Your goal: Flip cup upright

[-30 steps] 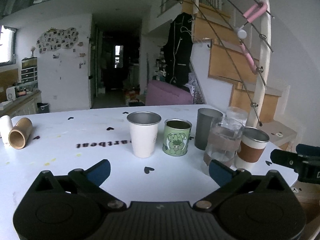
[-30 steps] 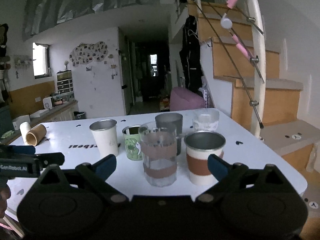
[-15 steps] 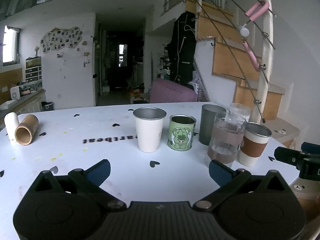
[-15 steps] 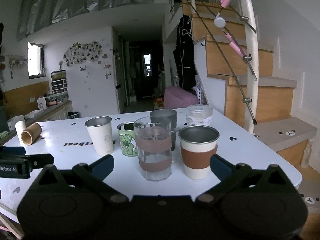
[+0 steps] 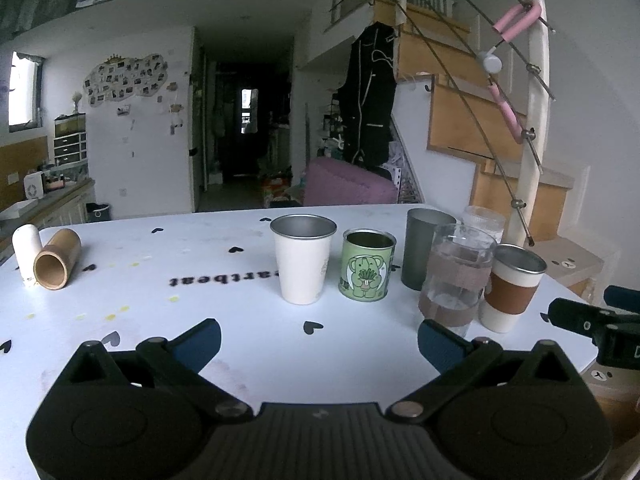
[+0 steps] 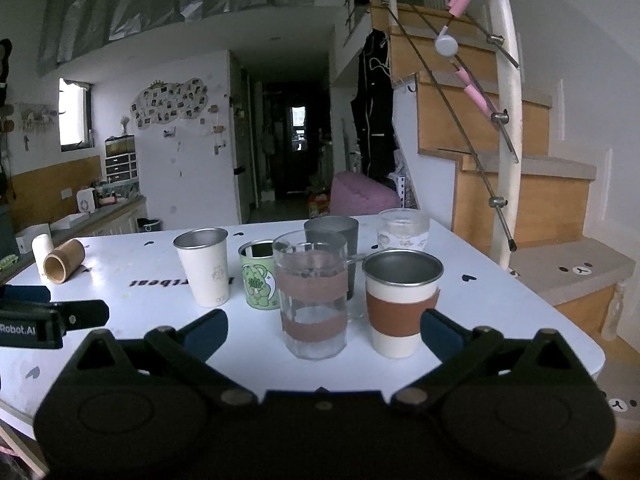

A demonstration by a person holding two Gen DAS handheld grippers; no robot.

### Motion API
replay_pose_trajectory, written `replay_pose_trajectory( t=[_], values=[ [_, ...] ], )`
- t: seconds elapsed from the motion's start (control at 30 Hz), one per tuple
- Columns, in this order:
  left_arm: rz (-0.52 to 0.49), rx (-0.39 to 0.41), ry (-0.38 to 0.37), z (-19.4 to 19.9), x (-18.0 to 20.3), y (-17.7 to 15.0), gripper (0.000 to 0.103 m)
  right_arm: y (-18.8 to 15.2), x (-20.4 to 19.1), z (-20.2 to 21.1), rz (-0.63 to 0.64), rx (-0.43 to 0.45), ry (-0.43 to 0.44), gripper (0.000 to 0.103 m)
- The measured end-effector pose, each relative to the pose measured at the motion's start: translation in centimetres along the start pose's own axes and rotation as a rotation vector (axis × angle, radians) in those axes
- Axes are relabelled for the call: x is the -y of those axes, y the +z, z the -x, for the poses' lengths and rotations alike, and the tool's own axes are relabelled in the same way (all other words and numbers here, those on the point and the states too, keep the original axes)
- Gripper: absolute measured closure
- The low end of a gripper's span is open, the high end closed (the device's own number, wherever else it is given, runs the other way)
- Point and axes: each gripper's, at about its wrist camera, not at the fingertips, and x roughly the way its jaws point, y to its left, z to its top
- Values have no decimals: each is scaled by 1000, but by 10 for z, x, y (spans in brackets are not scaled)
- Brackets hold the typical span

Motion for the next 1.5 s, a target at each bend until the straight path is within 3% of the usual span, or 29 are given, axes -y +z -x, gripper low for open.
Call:
replay_pose_trajectory(
  t=[1.5],
  values=[
    [-4, -1, 3, 1, -3, 1, 0, -1, 1, -2, 0, 0, -11, 0]
  ],
)
